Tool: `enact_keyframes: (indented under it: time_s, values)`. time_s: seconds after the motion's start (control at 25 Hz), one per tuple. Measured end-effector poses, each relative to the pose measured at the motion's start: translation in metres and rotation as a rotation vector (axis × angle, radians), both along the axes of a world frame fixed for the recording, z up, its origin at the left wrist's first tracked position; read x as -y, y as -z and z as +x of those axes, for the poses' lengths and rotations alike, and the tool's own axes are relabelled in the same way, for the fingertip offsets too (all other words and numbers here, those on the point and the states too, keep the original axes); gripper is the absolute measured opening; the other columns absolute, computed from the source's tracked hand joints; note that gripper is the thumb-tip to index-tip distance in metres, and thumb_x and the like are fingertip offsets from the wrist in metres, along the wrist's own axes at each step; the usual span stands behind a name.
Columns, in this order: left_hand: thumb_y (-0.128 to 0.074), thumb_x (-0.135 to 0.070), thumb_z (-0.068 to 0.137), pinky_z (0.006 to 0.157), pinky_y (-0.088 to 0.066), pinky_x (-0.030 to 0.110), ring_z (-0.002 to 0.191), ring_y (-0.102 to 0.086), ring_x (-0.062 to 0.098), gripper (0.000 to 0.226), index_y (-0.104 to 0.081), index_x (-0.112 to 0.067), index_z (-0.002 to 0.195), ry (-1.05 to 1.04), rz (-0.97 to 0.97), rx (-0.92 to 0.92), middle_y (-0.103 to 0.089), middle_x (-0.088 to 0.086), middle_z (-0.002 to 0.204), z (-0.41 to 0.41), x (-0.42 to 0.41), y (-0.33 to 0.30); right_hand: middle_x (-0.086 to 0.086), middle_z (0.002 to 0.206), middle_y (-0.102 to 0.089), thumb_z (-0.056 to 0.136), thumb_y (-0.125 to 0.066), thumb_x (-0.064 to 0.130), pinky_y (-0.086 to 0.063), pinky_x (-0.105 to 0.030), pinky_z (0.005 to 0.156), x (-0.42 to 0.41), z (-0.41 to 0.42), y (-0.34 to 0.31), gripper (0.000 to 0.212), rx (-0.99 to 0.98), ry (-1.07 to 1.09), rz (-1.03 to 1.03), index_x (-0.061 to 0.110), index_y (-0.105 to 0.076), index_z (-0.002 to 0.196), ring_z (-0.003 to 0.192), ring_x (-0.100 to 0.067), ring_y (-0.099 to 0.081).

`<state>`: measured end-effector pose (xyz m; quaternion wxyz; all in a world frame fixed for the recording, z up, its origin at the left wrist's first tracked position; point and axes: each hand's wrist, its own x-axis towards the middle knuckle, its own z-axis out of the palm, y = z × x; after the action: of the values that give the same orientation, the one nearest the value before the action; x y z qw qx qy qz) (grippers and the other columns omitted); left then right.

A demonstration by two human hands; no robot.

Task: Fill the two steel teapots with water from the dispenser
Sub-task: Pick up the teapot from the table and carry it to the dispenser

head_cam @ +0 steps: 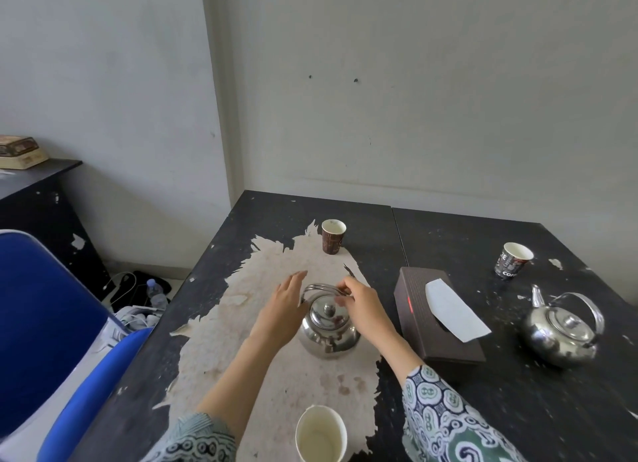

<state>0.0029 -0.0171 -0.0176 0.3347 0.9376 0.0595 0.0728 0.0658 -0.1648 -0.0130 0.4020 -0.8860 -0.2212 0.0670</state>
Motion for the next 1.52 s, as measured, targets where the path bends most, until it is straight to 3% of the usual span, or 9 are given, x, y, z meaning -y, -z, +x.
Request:
enact_keyframes:
  time_s: [0.2,0.36,0.6,0.76,0.92,1.08,1.2,1.36,1.52]
  values:
    - [-0.050,-0.018,0.092,0.090,-0.043,0.031,0.111,-0.056,0.023,0.032,-0.047,-0.014,0.124,-0.082,-0.003,0.112,-0.058,0.006,0.126,-0.056,-0.020,-0.050,-0.002,0.088,-0.062,0.089,-0.057,0.011,-0.047,-0.019,0.074,-0.012,-0.042,-0.068,0.011,0.026,-0.212,0.106,0.004,-0.058,0.098,0.083,-0.017,-0.062]
    - [-0.053,-0.019,0.091,0.067,-0.047,0.030,0.076,-0.062,0.018,0.009,-0.055,-0.011,0.090,-0.215,-0.052,0.220,-0.066,-0.001,0.084,-0.111,-0.041,-0.085,-0.002,0.088,-0.062,0.088,-0.058,0.009,-0.045,-0.014,0.070,-0.036,-0.082,-0.115,0.009,0.090,-0.384,0.148,0.007,-0.059,0.096,0.077,-0.017,-0.062]
    - [-0.062,-0.012,0.084,0.075,-0.053,0.035,0.080,-0.067,0.021,0.006,-0.061,-0.007,0.087,-0.358,-0.141,0.323,-0.071,0.005,0.086,-0.212,-0.071,-0.115,0.006,0.078,-0.059,0.088,-0.057,0.005,-0.044,-0.004,0.060,-0.092,-0.143,-0.143,0.010,0.121,-0.589,0.202,0.004,-0.060,0.098,0.065,-0.004,-0.058]
    - [-0.064,-0.012,0.084,0.077,-0.053,0.044,0.081,-0.066,0.028,0.013,-0.063,-0.003,0.093,-0.453,-0.129,0.315,-0.071,0.010,0.085,-0.279,-0.110,-0.121,0.011,0.073,-0.057,0.088,-0.057,0.005,-0.047,-0.010,0.058,-0.138,-0.198,-0.145,0.009,0.079,-0.693,0.234,0.006,-0.060,0.097,0.061,-0.006,-0.056]
    - [-0.066,-0.014,0.081,0.081,-0.055,0.042,0.085,-0.068,0.021,0.014,-0.065,-0.013,0.096,-0.441,-0.140,0.316,-0.072,0.003,0.090,-0.336,-0.166,-0.126,0.010,0.076,-0.058,0.088,-0.057,0.007,-0.051,-0.024,0.069,-0.188,-0.250,-0.147,0.009,0.087,-0.749,0.270,0.013,-0.058,0.094,0.062,-0.007,-0.056]
    - [-0.066,-0.009,0.081,0.084,-0.053,0.050,0.086,-0.069,0.023,0.016,-0.065,-0.024,0.087,-0.406,-0.217,0.331,-0.073,0.003,0.089,-0.374,-0.217,-0.131,0.014,0.075,-0.058,0.089,-0.057,0.009,-0.052,-0.025,0.069,-0.233,-0.288,-0.145,0.009,0.094,-0.741,0.304,0.014,-0.058,0.096,0.062,-0.007,-0.055]
    - [-0.063,-0.006,0.083,0.085,-0.053,0.045,0.081,-0.070,0.016,0.026,-0.062,-0.032,0.083,-0.375,-0.293,0.362,-0.073,-0.003,0.083,-0.391,-0.247,-0.133,0.014,0.076,-0.058,0.089,-0.057,0.012,-0.050,-0.022,0.069,-0.264,-0.307,-0.145,0.011,0.091,-0.721,0.317,0.012,-0.059,0.100,0.064,-0.003,-0.055]
    - [-0.059,0.002,0.083,0.074,-0.054,0.032,0.073,-0.068,0.011,0.028,-0.064,-0.025,0.086,-0.347,-0.409,0.397,-0.071,0.005,0.083,-0.402,-0.273,-0.129,0.015,0.078,-0.059,0.089,-0.057,0.013,-0.051,-0.020,0.070,-0.294,-0.314,-0.145,0.012,0.077,-0.742,0.297,0.013,-0.059,0.101,0.066,0.002,-0.057]
    - [-0.056,0.008,0.082,0.066,-0.052,0.016,0.069,-0.066,0.005,0.025,-0.063,-0.016,0.084,-0.340,-0.456,0.396,-0.069,0.001,0.077,-0.402,-0.299,-0.126,0.008,0.080,-0.059,0.089,-0.057,0.010,-0.053,-0.030,0.075,-0.323,-0.310,-0.144,0.012,0.015,-0.795,0.271,0.009,-0.059,0.100,0.069,-0.011,-0.057]
